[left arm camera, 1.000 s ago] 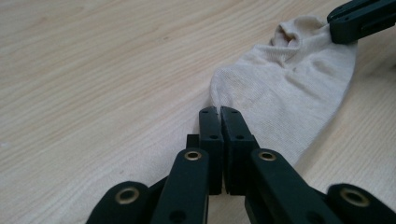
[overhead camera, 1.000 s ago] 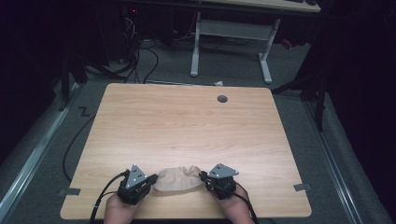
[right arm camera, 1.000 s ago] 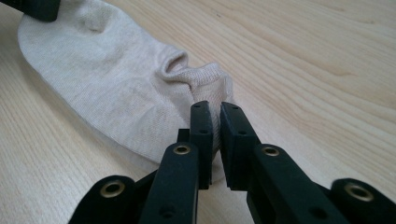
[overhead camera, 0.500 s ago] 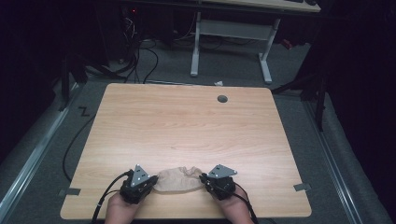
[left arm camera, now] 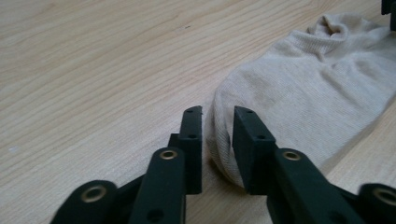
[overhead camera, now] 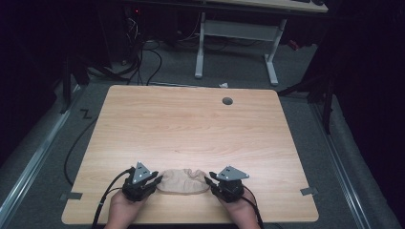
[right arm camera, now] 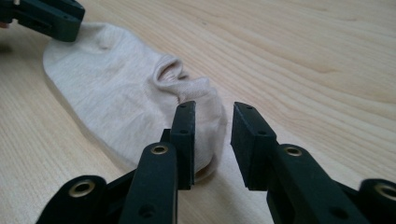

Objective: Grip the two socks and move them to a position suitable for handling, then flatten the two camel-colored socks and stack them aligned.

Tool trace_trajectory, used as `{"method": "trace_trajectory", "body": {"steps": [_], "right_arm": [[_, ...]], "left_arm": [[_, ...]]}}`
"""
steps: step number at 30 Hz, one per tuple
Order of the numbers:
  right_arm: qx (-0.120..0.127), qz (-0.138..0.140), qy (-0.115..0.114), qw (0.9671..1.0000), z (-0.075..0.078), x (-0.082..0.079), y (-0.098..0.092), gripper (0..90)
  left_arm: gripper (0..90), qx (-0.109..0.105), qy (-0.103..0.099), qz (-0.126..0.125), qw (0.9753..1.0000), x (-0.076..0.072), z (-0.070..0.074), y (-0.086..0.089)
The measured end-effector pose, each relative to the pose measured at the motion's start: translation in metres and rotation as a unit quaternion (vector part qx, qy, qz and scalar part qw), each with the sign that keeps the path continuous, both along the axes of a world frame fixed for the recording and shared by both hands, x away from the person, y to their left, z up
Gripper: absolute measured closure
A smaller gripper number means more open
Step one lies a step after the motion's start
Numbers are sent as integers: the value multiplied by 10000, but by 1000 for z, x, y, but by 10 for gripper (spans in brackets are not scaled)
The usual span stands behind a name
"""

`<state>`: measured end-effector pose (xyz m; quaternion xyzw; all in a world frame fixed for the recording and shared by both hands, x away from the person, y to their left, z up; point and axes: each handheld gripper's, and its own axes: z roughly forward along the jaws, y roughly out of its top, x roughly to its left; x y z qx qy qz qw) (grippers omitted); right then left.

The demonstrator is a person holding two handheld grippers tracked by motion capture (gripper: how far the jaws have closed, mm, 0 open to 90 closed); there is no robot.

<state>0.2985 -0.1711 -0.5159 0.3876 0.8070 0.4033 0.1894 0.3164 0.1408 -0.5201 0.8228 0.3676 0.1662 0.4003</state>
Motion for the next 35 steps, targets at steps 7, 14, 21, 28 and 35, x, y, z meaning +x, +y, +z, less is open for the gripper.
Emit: {"method": "trace_trajectory", "body": {"steps": [7, 14, 21, 28, 35], "right_arm": [[79, -299, -132, 9994, 0, 4, -8, 633], [145, -743, -252, 9968, -3, 10, -28, 569], [117, -1185, -284, 9925, -3, 10, -50, 542], [71, -1391, -267, 9899, -6, 11, -62, 498], [52, -1443, -227, 9893, -7, 11, -59, 484]], "left_arm": [[617, -81, -161, 111, 9998, 1, 8, 13], [533, -128, -281, 403, 9987, 9, 10, 40], [495, -189, -307, 669, 9971, 10, -1, 65], [482, -176, -209, 863, 9959, 15, -7, 81], [473, -169, -143, 779, 9967, 13, -7, 83]]}}
